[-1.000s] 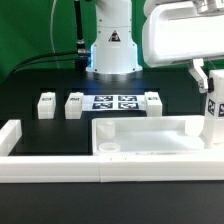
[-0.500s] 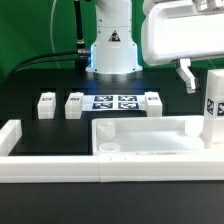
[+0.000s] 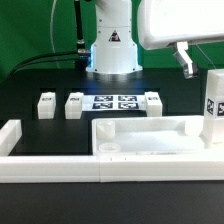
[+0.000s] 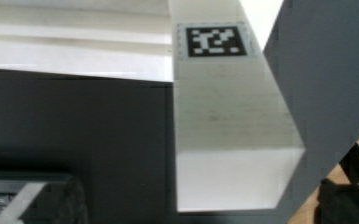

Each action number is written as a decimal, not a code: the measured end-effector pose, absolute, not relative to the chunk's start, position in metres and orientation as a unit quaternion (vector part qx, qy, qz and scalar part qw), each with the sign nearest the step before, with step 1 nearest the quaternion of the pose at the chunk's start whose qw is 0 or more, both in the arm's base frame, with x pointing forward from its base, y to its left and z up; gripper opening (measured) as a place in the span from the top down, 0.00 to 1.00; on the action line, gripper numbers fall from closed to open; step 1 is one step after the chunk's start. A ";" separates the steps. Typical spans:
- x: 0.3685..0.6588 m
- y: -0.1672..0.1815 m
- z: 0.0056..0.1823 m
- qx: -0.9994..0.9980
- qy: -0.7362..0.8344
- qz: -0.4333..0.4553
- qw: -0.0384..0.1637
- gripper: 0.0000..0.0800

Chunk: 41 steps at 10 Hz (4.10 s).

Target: Assemble desk

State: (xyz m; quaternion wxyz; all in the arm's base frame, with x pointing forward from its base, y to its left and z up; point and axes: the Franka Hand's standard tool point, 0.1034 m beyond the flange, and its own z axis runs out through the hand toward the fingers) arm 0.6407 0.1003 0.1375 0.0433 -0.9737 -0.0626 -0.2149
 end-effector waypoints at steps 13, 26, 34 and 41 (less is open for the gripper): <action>0.633 0.101 0.123 -0.999 -0.024 0.023 0.042 0.19; 0.631 0.106 0.120 -0.963 0.262 0.039 0.049 0.64; 0.631 0.115 0.119 -0.797 0.600 0.060 0.042 0.64; 0.630 0.116 0.121 -0.870 0.487 0.059 0.047 0.19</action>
Offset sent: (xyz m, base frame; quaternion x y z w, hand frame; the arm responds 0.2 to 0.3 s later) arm -0.0079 -0.0159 -0.0061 -0.1207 -0.1310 0.1013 0.9788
